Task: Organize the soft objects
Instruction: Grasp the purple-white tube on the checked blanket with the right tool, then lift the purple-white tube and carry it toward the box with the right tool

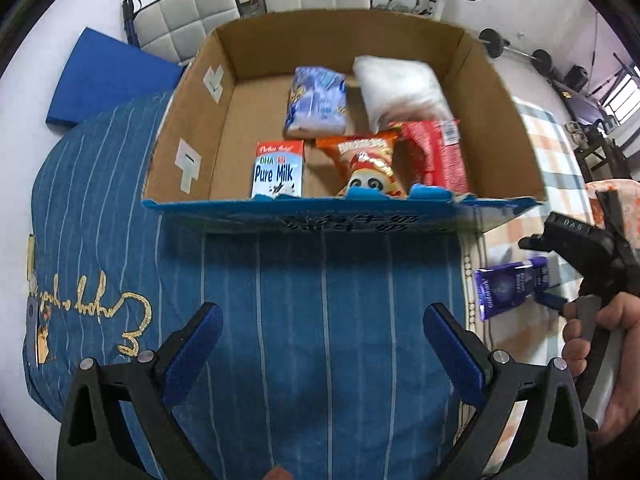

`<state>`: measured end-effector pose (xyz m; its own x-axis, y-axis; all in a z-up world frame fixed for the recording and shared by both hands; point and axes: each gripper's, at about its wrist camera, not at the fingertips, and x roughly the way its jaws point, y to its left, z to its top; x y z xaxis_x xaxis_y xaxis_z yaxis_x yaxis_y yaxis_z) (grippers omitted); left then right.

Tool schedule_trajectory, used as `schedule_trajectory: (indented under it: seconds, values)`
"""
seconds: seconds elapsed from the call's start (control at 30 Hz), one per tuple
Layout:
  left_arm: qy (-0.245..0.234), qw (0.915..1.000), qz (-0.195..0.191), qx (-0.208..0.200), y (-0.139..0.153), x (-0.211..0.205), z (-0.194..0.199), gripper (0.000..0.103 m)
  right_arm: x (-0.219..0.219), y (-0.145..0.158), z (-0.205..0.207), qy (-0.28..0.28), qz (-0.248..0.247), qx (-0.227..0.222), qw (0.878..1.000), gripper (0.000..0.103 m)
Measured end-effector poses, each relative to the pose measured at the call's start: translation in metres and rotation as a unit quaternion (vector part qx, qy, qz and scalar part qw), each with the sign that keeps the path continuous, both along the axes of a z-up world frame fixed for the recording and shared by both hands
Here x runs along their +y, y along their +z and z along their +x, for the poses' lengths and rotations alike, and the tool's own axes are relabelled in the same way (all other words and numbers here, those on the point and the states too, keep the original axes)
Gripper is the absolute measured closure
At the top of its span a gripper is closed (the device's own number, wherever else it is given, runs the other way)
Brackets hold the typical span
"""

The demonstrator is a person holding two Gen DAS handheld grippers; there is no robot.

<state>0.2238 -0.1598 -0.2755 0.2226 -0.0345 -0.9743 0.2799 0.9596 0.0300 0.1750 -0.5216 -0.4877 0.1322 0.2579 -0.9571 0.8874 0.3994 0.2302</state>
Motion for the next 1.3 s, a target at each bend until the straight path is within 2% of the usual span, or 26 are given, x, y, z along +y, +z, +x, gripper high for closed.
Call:
schedule_trajectory:
  seconds: [0.07, 0.1, 0.13, 0.23, 0.37, 0.47, 0.53, 0.6, 0.67, 0.73, 0.77, 0.8, 0.83, 0.87, 0.9, 0.93, 0.97, 1.0, 1.03, 1.07, 1.1, 1.13, 1.17, 1.2, 1.23, 1.3]
  values:
    - [0.006, 1.0000, 0.004, 0.007, -0.008, 0.000, 0.004, 0.000, 0.005, -0.001, 0.007, 0.018, -0.016, 0.024, 0.999, 0.020]
    - [0.011, 0.9999, 0.004, 0.010, -0.011, 0.003, 0.005, 0.000, 0.008, -0.001, 0.008, 0.028, -0.025, 0.037, 0.999, 0.029]
    - [0.015, 0.9998, 0.001, 0.011, -0.013, 0.004, 0.007, 0.000, 0.010, 0.000, 0.009, 0.040, -0.034, 0.049, 0.997, 0.033]
    - [0.019, 0.9997, 0.002, 0.013, -0.015, 0.006, 0.012, 0.000, 0.022, 0.000, 0.012, 0.106, -0.049, 0.054, 0.992, 0.036]
    - [0.020, 0.9997, -0.004, 0.011, -0.011, 0.006, 0.015, 0.000, 0.046, -0.001, 0.015, 0.219, -0.067, 0.076, 0.970, 0.038]
    - [0.017, 0.9998, -0.006, 0.009, -0.008, 0.008, 0.016, 0.000, 0.073, -0.002, 0.014, 0.326, -0.083, 0.095, 0.937, 0.038]
    - [0.017, 0.9998, -0.011, 0.008, -0.006, 0.010, 0.017, 0.000, 0.095, -0.004, 0.011, 0.396, -0.093, 0.105, 0.908, 0.038]
    - [0.017, 0.9997, -0.014, 0.009, -0.004, 0.012, 0.017, 0.000, 0.120, -0.004, 0.005, 0.470, -0.109, 0.108, 0.869, 0.038]
    - [0.016, 0.9997, -0.017, 0.008, -0.002, 0.014, 0.017, 0.000, 0.146, -0.005, -0.002, 0.542, -0.133, 0.118, 0.821, 0.039]
    - [0.013, 0.9997, -0.017, 0.007, 0.001, 0.016, 0.016, 0.000, 0.165, -0.005, -0.009, 0.588, -0.157, 0.122, 0.784, 0.039]
    - [0.012, 0.9998, -0.016, 0.006, 0.002, 0.017, 0.015, 0.000, 0.178, -0.005, -0.013, 0.611, -0.175, 0.128, 0.761, 0.039]
    - [0.012, 0.9998, -0.016, 0.005, 0.003, 0.018, 0.015, 0.000, 0.184, -0.004, -0.015, 0.618, -0.187, 0.129, 0.752, 0.039]
    - [0.011, 0.9998, -0.017, 0.005, 0.004, 0.019, 0.015, 0.000, 0.187, -0.003, -0.017, 0.619, -0.195, 0.130, 0.750, 0.039]
    - [0.011, 0.9998, -0.018, 0.005, 0.005, 0.020, 0.015, 0.000, 0.190, -0.001, -0.019, 0.614, -0.201, 0.130, 0.752, 0.038]
    - [0.012, 0.9997, -0.020, 0.006, 0.005, 0.021, 0.014, 0.000, 0.191, 0.000, -0.020, 0.603, -0.202, 0.133, 0.760, 0.037]
    - [0.013, 0.9996, -0.023, 0.007, 0.006, 0.022, 0.014, 0.000, 0.195, 0.002, -0.026, 0.588, -0.196, 0.134, 0.773, 0.036]
    - [0.014, 0.9995, -0.025, 0.009, 0.006, 0.023, 0.014, 0.000, 0.193, 0.000, -0.030, 0.563, -0.181, 0.134, 0.795, 0.026]
    - [0.015, 0.9994, -0.028, 0.010, 0.007, 0.024, 0.014, 0.000, 0.189, -0.001, -0.035, 0.530, -0.161, 0.132, 0.822, 0.020]
    - [0.017, 0.9993, -0.031, 0.011, 0.007, 0.025, 0.013, 0.000, 0.184, -0.003, -0.042, 0.503, -0.146, 0.126, 0.843, 0.020]
    - [0.019, 0.9992, -0.033, 0.011, 0.008, 0.026, 0.013, 0.000, 0.177, -0.007, -0.050, 0.460, -0.132, 0.117, 0.870, 0.018]
    - [0.019, 0.9991, -0.035, 0.012, 0.008, 0.026, 0.012, 0.000, 0.171, -0.004, -0.056, 0.427, -0.132, 0.096, 0.889, 0.017]
    - [0.020, 0.9990, -0.037, 0.013, 0.007, 0.027, 0.012, 0.000, 0.167, -0.003, -0.061, 0.403, -0.130, 0.082, 0.902, 0.017]
    - [0.021, 0.9990, -0.038, 0.015, 0.006, 0.027, 0.011, 0.000, 0.163, 0.000, -0.066, 0.378, -0.130, 0.069, 0.914, 0.020]
    - [0.021, 0.9989, -0.038, 0.016, 0.005, 0.028, 0.010, 0.000, 0.162, 0.002, -0.068, 0.367, -0.130, 0.063, 0.919, 0.032]
    - [0.021, 0.9989, -0.037, 0.017, 0.004, 0.028, 0.010, 0.000, 0.163, 0.006, -0.070, 0.359, -0.128, 0.056, 0.923, 0.045]
    - [0.022, 0.9989, -0.035, 0.019, 0.002, 0.030, 0.008, 0.000, 0.167, 0.012, -0.073, 0.363, -0.127, 0.053, 0.921, 0.055]
